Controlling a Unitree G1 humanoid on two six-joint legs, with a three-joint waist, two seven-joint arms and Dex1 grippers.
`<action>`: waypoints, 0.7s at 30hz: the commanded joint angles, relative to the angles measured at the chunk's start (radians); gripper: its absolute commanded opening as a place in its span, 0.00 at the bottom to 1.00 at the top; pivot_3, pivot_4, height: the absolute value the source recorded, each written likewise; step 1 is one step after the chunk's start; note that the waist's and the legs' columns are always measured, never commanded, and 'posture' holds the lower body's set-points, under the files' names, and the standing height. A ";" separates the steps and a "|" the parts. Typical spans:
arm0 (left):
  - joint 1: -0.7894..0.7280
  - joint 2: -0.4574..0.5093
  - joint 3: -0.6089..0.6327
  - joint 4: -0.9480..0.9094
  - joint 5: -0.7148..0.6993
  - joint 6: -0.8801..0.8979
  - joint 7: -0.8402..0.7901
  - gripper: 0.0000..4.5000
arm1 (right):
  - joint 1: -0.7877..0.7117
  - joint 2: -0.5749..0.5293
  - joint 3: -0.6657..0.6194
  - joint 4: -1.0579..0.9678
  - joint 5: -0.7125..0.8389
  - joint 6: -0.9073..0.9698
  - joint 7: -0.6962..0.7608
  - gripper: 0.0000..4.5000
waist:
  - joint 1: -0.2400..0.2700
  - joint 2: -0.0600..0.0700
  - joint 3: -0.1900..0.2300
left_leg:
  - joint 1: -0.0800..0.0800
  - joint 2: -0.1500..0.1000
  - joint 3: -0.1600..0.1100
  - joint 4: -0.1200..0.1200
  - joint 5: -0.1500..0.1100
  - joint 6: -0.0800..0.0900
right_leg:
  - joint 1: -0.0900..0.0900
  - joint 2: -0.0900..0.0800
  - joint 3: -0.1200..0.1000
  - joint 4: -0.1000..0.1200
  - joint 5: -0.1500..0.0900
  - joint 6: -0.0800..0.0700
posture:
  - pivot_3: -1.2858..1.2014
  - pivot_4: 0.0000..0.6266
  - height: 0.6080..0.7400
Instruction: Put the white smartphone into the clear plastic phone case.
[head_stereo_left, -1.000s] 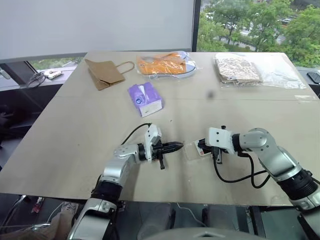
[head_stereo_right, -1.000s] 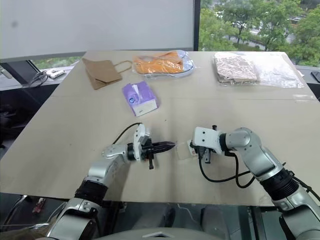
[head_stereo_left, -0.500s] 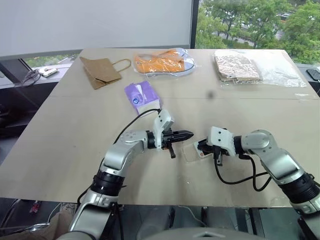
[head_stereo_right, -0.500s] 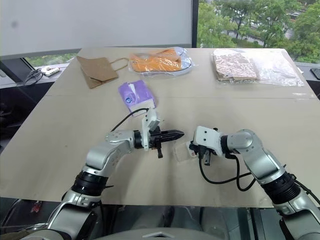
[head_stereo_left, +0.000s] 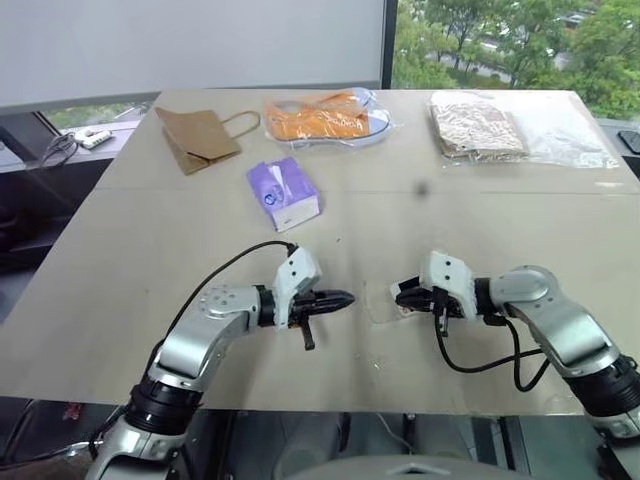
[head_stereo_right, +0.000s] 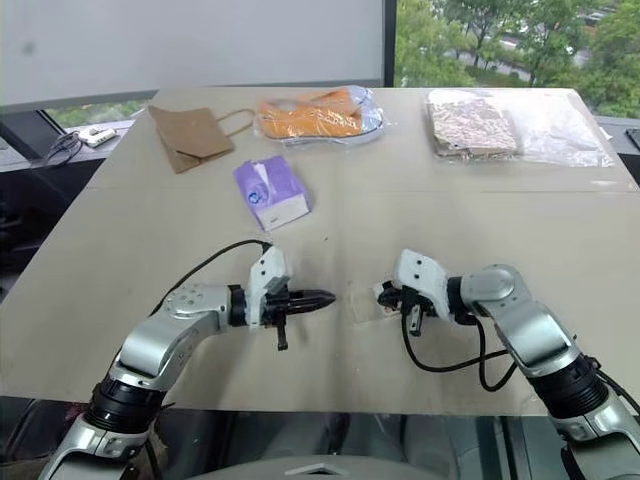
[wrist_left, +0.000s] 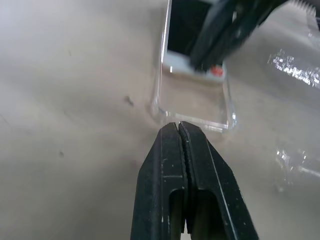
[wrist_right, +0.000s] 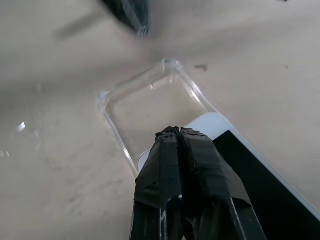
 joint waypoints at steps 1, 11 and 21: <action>-0.007 -0.006 -0.016 -0.009 0.012 -0.020 0.005 0.00 | -0.020 -0.024 -0.097 -0.125 0.088 0.074 -0.013 0.01 | -0.003 0.000 0.000 | -0.007 0.000 0.000 0.003 0.000 0.000 | -0.007 0.000 0.000 0.001 0.000 0.000 | 0.52 0.24 1.00; -0.016 -0.017 -0.050 0.008 0.042 -0.049 0.013 0.00 | 0.012 -0.262 -0.242 -0.058 -0.006 0.062 -0.114 0.01 | 0.001 0.000 0.002 | -0.013 0.000 0.001 0.005 0.000 0.000 | -0.012 -0.003 0.000 0.001 0.000 0.000 | 0.52 0.24 1.00; -0.025 -0.047 -0.070 0.074 0.065 -0.103 0.004 0.00 | 0.062 -0.329 -0.115 -0.022 -0.101 -0.028 -0.098 0.01 | -0.002 0.000 0.002 | -0.012 0.000 0.003 0.006 0.000 0.000 | -0.012 -0.003 0.001 0.003 0.000 0.000 | 0.52 0.24 1.00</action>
